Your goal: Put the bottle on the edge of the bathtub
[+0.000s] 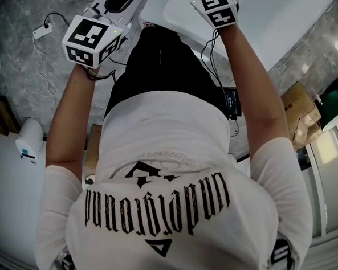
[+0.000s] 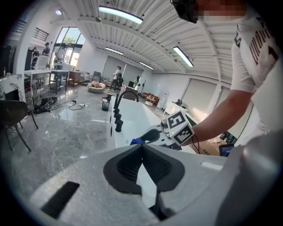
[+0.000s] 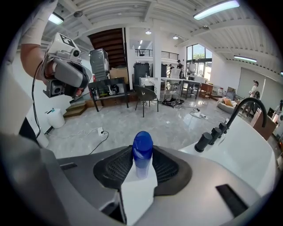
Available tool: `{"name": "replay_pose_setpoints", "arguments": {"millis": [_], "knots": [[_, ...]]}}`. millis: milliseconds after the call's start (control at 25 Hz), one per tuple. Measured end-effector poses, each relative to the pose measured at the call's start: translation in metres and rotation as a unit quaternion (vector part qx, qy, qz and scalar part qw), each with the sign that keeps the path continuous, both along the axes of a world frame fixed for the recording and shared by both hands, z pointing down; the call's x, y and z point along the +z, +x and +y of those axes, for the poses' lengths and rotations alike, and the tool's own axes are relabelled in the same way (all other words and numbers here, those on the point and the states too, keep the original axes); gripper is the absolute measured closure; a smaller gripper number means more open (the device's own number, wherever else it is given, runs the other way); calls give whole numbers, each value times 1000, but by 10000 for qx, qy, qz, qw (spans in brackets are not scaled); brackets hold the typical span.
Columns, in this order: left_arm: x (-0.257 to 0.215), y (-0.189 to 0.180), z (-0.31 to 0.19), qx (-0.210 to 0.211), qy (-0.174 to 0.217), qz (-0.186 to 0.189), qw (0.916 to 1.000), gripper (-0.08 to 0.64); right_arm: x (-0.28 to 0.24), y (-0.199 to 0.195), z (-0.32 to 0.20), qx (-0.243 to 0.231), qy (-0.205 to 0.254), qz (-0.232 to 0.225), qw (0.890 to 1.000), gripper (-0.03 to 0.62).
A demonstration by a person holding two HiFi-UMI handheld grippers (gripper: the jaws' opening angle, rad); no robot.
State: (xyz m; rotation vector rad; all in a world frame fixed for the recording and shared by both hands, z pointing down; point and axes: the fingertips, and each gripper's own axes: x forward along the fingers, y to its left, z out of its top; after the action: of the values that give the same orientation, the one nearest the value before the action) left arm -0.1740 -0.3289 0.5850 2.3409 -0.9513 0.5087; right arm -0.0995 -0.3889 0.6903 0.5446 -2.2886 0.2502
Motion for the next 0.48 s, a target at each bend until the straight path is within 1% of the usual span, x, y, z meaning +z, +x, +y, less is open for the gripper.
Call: {"name": "replay_pose_setpoints", "arguments": {"millis": [280,480], "knots": [[6,2,0,-1,-39,13,10000,545,5,-1,-1,-33,87,62,9999,449],[3,3,1,25,-29,48,10000,545,5,0,0,5,46,94,9999,448]]}}
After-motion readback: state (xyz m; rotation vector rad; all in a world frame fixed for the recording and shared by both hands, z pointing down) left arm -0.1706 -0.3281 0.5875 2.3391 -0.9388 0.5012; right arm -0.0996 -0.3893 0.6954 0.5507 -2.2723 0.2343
